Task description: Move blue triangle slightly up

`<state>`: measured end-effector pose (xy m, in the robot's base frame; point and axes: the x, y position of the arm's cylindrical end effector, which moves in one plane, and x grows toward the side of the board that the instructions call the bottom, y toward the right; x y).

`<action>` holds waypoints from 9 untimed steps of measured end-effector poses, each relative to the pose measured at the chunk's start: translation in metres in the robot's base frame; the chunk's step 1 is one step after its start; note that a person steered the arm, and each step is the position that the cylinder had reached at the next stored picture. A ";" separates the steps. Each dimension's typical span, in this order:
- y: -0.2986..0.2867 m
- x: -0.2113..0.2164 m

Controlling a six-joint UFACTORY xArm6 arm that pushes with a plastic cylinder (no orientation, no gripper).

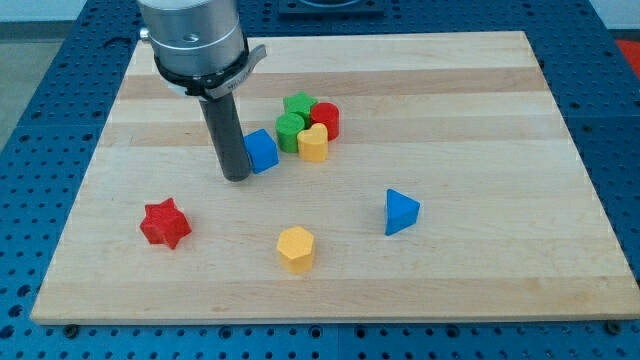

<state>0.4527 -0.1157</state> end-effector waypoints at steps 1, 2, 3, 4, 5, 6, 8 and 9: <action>0.013 0.001; 0.032 0.001; 0.033 0.006; 0.033 0.013; 0.033 0.013; 0.033 0.014; 0.033 0.018; 0.032 0.020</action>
<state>0.4731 -0.0833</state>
